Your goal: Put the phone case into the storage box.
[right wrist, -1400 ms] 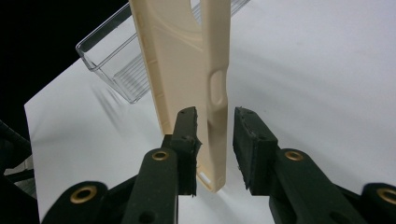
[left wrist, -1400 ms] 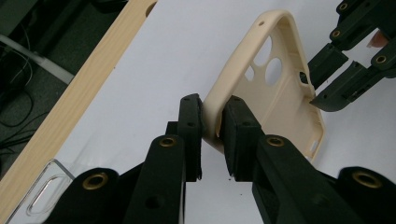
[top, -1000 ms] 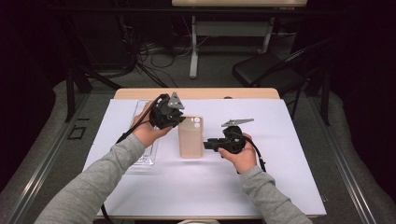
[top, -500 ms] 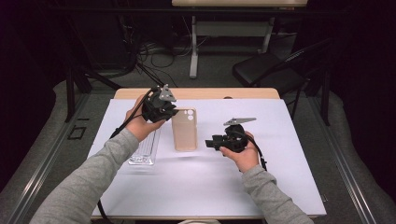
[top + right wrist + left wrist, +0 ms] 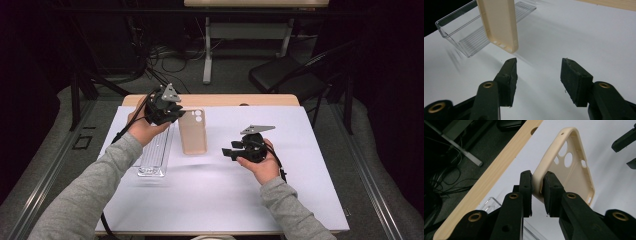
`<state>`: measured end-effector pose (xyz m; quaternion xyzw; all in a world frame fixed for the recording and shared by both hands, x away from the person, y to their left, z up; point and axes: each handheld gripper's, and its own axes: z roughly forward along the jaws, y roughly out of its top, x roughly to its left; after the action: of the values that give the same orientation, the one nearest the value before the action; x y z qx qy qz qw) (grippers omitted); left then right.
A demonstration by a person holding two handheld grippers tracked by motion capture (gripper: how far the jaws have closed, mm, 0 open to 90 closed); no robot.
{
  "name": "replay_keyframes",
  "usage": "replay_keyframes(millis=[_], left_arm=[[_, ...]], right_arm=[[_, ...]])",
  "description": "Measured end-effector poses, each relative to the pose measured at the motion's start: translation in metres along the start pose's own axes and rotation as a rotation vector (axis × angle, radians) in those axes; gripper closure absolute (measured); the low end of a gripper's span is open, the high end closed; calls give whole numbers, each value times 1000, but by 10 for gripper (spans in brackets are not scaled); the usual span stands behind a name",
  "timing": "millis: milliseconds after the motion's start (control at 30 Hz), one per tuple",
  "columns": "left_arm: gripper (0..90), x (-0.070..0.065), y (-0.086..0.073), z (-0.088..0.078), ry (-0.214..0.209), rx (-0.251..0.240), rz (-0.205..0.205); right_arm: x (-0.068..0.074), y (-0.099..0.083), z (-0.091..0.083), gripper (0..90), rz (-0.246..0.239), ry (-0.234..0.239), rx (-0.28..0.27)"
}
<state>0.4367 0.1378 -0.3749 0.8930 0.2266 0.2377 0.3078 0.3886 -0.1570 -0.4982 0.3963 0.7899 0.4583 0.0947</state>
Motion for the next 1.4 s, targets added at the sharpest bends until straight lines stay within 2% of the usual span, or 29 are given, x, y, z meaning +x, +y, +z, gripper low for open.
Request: replay_keyframes(millis=[167, 333, 467, 567, 667, 800, 867, 967, 1067, 1200, 1300, 1400], left_arm=[[788, 7, 1, -7, 21, -3, -1], [788, 13, 0, -16, 42, -7, -3], [788, 18, 0, -22, 46, -13, 1], [787, 22, 0, -26, 54, -18, 5], [788, 25, 0, -28, 57, -20, 15], [787, 31, 1, -31, 59, -29, 19], [787, 36, 2, -32, 64, -31, 25], [787, 41, 2, -32, 70, -32, 26], [787, 47, 0, -31, 64, -32, 21], [787, 56, -2, -29, 70, -31, 16], [787, 63, -5, -28, 79, -29, 9], [787, 71, -8, -28, 91, -34, 1]], right_arm=[[-1, 2, 2, 473, -3, 4, 2], [-1, 3, 2, 449, -5, -13, 8], [2, 3, 0, 436, -19, -17, 10], [3, 2, -1, 369, -10, -31, 6], [4, 3, -3, 312, -37, -61, -4], [3, 2, -7, 241, -59, -87, 12], [2, 2, -9, 211, -58, -102, 28], [2, -1, -13, 185, -64, -120, 16], [1, -3, -16, 150, -58, -120, 14], [-2, -5, -22, 128, -15, -126, -5], [-3, -7, -25, 108, 3, -169, -9], [-5, -10, -28, 50, 15, -147, -18]])
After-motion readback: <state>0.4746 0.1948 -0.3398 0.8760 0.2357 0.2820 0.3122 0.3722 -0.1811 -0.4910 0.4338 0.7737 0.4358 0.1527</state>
